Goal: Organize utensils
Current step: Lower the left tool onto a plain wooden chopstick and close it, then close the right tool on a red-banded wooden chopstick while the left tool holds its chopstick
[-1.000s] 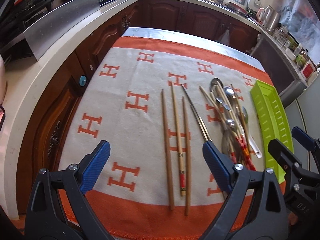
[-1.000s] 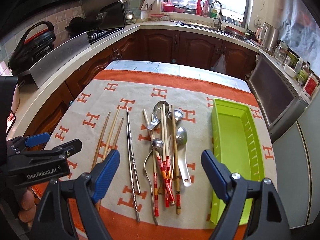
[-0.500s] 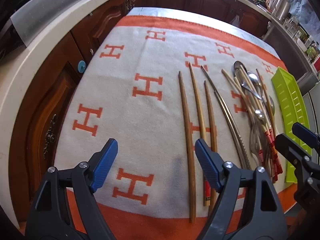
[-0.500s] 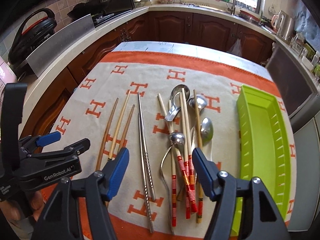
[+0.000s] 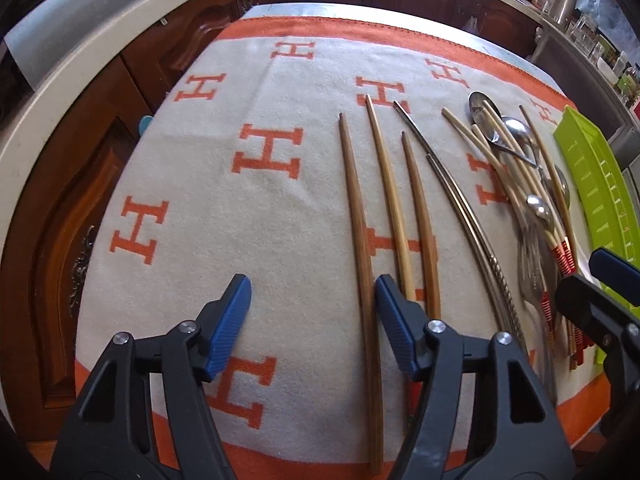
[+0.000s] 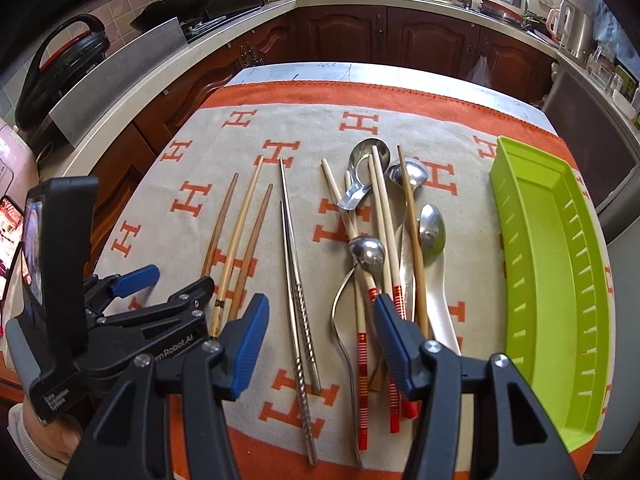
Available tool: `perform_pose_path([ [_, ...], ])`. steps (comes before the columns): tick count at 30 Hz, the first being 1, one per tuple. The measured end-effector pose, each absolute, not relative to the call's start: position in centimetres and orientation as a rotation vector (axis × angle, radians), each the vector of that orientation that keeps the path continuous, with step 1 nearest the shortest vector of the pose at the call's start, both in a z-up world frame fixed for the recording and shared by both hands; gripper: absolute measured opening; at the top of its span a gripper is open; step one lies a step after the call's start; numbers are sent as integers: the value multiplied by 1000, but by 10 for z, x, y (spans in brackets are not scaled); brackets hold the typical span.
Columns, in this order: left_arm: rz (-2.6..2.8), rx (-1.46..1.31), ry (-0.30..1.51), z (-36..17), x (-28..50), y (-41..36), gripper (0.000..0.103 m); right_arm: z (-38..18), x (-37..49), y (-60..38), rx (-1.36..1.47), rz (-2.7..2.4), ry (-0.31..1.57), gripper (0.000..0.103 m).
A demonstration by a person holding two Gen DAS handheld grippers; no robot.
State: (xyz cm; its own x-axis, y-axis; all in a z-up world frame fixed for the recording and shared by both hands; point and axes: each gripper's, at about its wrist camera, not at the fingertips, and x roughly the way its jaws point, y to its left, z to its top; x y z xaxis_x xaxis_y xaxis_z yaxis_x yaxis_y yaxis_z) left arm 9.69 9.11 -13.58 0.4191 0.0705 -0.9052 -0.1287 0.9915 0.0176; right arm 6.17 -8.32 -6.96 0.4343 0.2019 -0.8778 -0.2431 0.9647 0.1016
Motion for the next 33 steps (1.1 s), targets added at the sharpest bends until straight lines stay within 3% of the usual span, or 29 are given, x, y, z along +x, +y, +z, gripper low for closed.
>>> perform_pose_path([
  [7,165,-83,1071,-137,86,86,62,-73,56,-83,-47,286,1086,54],
  [10,157,-81,1070,-136,86,84,56,-73,55,-84,-46,289,1084,54],
  [14,125,-44,1062,-133,82,73,12,-73,53,-84,-45,292,1085,52],
  [15,122,-38,1064,-133,82,71,5,-73,52,-84,-45,295,1084,51],
  [33,83,-199,994,-89,51,130,5,-70,52,-48,-19,440,1075,43],
])
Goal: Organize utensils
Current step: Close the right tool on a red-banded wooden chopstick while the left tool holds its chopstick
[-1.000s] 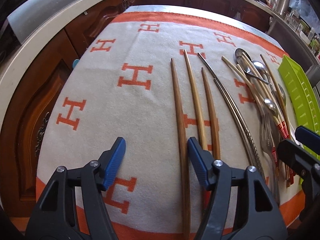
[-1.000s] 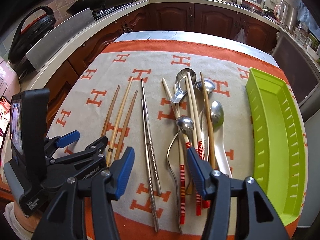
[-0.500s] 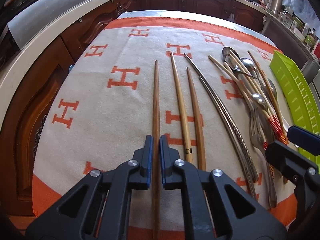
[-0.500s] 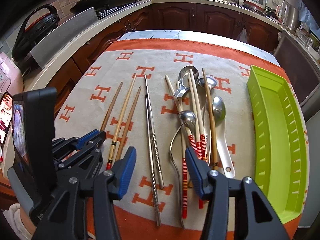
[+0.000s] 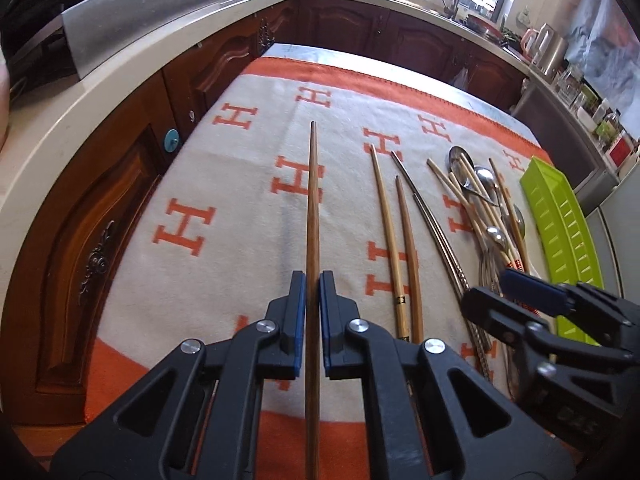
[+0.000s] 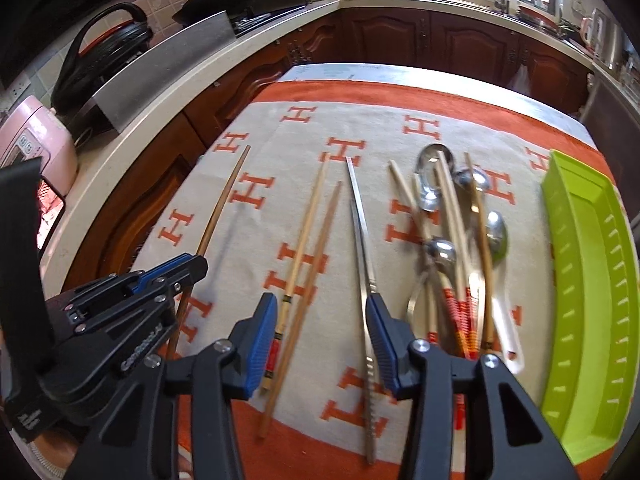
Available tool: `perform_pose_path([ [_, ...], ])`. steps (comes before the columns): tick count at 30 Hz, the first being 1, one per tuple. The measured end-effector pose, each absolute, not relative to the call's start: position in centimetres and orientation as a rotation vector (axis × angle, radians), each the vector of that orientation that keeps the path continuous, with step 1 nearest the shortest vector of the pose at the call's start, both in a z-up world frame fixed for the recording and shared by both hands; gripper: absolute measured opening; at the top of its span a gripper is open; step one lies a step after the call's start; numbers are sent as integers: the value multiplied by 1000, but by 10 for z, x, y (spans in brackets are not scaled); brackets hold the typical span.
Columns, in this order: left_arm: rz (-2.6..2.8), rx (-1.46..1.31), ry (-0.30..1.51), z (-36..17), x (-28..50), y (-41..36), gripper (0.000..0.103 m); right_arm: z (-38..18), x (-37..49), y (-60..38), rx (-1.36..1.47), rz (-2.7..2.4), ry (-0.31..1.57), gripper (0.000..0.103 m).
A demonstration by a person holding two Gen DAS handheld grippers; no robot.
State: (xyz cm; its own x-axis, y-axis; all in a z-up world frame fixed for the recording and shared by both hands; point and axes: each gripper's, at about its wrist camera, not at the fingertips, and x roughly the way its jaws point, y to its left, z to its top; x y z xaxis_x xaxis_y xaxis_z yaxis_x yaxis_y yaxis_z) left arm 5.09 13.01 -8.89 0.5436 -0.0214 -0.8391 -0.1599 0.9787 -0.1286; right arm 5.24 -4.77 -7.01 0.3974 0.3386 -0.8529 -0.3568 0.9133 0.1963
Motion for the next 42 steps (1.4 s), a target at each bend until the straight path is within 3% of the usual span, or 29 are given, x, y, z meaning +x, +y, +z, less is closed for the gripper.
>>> perform_pose_path([
  [10,84,-260,1008,-91,39,156,5,-102,76,-7,-10,460,1089,26],
  [29,88,-310,1030,-103,42,176,5,-123,85,29,-177,316,1083,22],
  [31,87,-306,1030,-103,42,174,5,-124,81,31,-192,298,1067,20],
  [33,88,-301,1031,-102,42,172,5,-124,79,31,-203,288,1057,8],
  [42,62,-272,1025,-85,38,154,5,-114,76,6,-38,362,1111,6],
])
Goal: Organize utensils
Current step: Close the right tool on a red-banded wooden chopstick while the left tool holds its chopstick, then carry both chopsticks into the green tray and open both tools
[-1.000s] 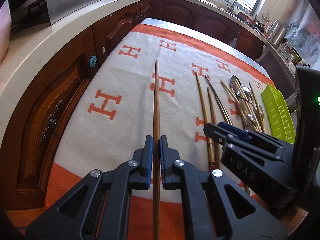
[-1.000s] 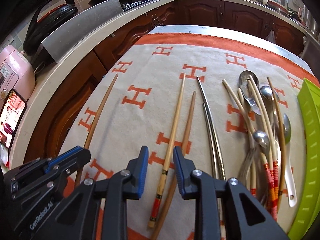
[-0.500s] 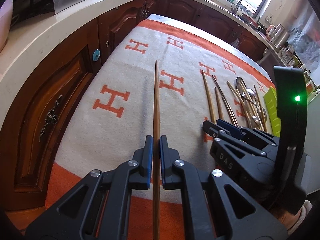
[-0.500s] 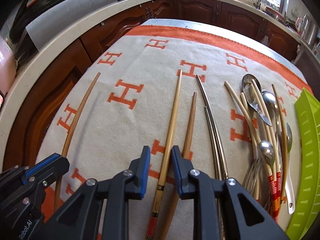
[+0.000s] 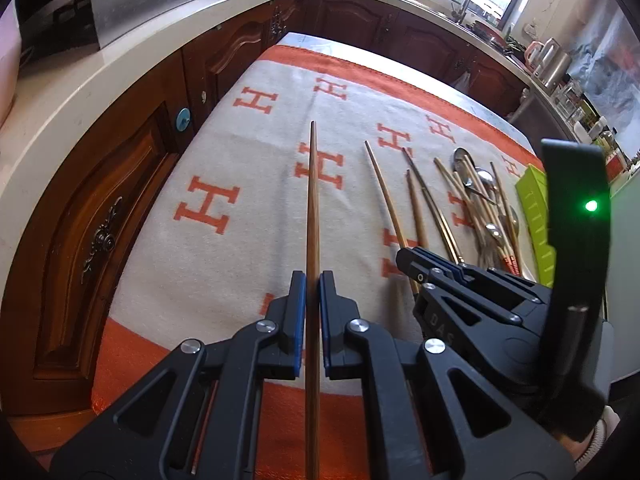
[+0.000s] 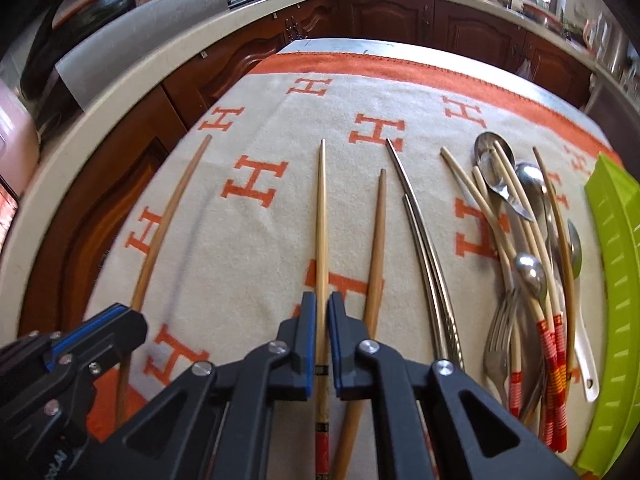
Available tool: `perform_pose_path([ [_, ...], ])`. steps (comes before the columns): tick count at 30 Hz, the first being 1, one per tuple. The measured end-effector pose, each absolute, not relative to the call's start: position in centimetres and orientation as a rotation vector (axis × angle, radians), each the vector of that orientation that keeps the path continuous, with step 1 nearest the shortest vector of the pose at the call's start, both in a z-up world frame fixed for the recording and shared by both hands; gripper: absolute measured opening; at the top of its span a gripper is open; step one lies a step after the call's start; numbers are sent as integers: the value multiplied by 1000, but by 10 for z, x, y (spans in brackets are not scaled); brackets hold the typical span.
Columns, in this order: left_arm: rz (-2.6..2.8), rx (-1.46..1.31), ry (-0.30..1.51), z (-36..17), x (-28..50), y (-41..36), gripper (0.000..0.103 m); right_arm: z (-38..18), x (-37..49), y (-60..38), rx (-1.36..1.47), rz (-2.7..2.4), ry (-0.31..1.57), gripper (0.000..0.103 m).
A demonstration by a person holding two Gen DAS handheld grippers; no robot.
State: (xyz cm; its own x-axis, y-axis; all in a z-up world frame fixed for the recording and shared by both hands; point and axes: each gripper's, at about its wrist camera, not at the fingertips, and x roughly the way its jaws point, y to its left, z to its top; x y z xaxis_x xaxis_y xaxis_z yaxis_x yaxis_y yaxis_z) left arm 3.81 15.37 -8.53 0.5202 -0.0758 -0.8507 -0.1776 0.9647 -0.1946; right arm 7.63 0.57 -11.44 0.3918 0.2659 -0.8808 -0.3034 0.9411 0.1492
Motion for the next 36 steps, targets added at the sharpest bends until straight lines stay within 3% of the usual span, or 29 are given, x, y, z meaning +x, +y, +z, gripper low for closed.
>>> perform_pose_path([
  [9,-55,-257,1027,-51,48,100,5,-65,66,-59,143,420,1095,6],
  [18,-266,-220,1026,-17,79,-13,5,-18,59,-194,259,229,1010,6],
  [28,-401,-242,1108,-34,129,-126,5,-55,75,-278,315,58,1069,7],
  [36,-385,-251,1190,-73,153,-164,5,-84,82,-295,270,15,1147,7],
])
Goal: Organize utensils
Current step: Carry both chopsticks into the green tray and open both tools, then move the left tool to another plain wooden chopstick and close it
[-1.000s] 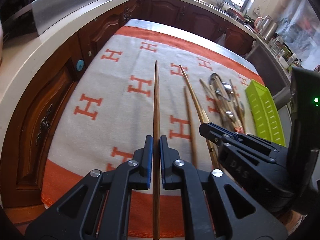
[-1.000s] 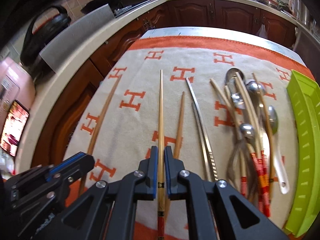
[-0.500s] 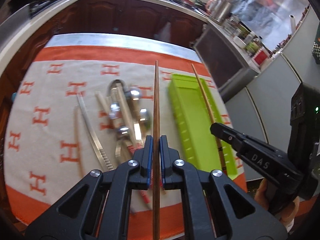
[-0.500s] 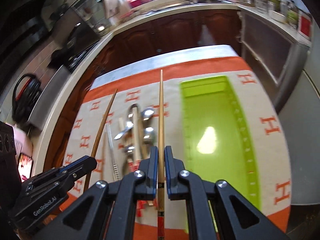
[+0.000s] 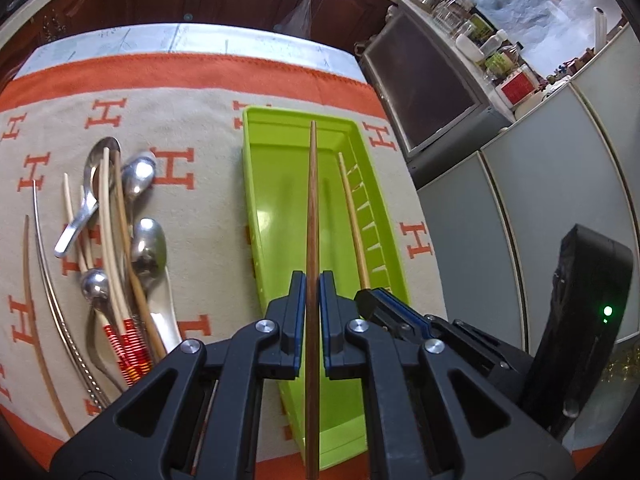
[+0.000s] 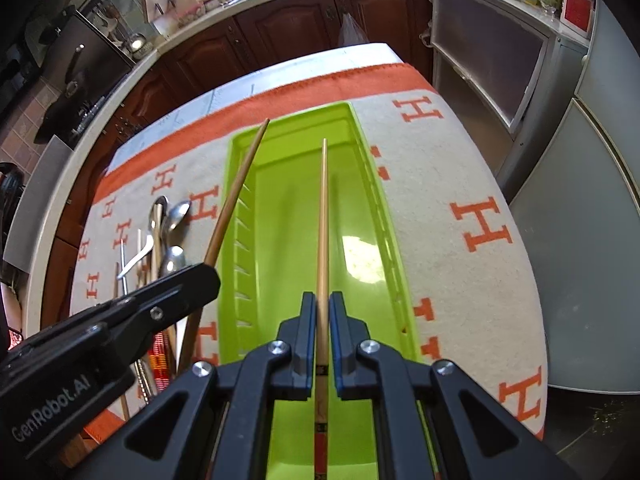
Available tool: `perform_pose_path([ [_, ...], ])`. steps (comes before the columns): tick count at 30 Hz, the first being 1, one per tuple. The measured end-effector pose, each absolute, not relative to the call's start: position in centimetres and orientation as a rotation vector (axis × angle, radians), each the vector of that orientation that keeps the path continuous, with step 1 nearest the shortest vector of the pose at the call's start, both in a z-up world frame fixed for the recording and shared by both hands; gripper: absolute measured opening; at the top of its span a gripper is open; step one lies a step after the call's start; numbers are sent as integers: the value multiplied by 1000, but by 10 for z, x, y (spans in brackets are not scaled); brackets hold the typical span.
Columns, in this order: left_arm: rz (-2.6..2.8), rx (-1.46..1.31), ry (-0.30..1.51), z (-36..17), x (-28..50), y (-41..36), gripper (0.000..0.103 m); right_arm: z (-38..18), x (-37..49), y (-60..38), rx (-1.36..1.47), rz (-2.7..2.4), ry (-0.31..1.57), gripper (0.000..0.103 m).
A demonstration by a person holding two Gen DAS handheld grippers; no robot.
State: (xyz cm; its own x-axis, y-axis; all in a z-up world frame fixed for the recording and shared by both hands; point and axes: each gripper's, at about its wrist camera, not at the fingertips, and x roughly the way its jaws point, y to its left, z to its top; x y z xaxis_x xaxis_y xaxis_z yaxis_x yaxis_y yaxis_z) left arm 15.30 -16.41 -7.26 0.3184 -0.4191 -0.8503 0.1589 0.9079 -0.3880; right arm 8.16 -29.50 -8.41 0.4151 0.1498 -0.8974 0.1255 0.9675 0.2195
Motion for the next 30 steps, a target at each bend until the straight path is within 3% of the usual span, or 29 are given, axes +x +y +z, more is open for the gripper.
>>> perform_pose_path([
  [10,-371,-217,1222,-82,140,-161,5,-83,69,-308,279,-12,1141,7],
  [13,-355,-210,1209,-77,134,-147,5,-89,64,-301,305,36,1173,13],
  [19,-269,-162,1165,-64,118,-96,5,-85,49,-277,325,141,1167,16],
  [23,-190,-143,1130,-57,105,-55,5,-78,47,-261,305,181,1144,23],
  [30,-77,-139,1092,-53,83,9,8,-88,59,-237,234,165,1168,24],
])
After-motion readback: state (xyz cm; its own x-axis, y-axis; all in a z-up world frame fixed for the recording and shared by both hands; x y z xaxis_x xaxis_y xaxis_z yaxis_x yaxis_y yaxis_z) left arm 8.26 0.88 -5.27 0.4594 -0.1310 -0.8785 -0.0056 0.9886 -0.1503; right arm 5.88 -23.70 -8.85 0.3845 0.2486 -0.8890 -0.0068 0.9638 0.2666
